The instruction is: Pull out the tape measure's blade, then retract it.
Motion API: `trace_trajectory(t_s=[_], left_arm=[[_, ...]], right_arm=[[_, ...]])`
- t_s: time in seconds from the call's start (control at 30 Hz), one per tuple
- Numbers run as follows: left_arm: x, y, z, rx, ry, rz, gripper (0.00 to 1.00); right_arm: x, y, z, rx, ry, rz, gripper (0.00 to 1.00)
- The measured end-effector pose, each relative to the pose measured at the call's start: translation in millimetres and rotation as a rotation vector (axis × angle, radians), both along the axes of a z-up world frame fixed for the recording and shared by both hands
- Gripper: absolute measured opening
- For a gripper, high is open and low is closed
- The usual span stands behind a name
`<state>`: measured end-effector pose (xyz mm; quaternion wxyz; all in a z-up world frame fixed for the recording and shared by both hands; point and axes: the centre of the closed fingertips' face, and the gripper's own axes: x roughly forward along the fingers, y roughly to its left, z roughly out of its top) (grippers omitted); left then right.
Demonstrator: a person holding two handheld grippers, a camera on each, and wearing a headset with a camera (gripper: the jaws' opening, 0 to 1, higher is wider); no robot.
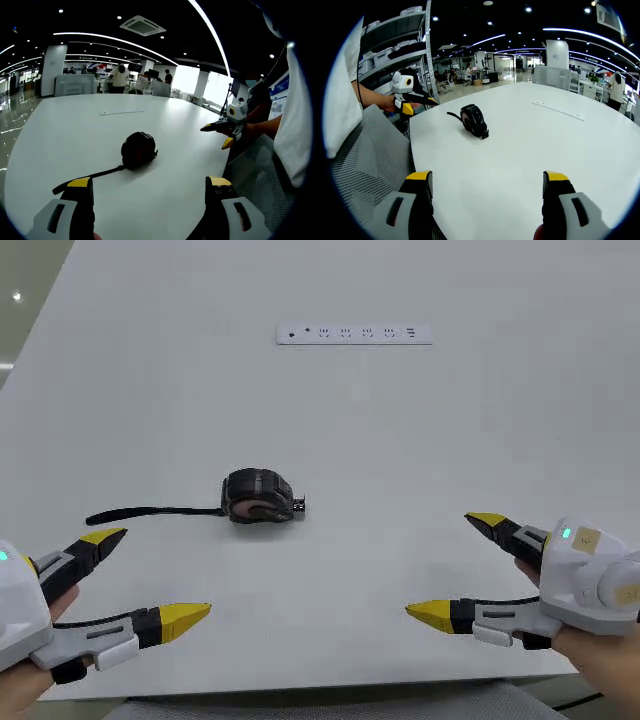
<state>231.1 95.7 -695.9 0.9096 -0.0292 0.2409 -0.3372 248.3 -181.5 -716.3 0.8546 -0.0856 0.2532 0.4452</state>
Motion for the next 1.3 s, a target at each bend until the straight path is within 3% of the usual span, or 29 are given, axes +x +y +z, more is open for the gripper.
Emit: trace_trajectory(t_s=[0.33, 0.67, 1.03, 1.3], left_arm=[[8.6, -8.0, -0.9, 0.003, 0.002, -0.034, 0.9], [28.4, -15.1, 0.4, 0.009, -0.003, -0.084, 0.9], [49.2, -32.3, -10.4, 0.073, 0.002, -0.197, 0.9], [60.8, -32.5, -15.3, 0.105, 0.005, -0.248, 0.89]], right_arm=[[5.4, 2.5, -3.4, -0.005, 0.01, 0.023, 0.87], [13.4, 7.0, -9.3, -0.016, 0.026, 0.061, 0.87], [27.7, 11.6, -14.2, -0.019, 0.047, 0.093, 0.87], [36.9, 16.4, -16.9, -0.035, 0.056, 0.126, 0.87]])
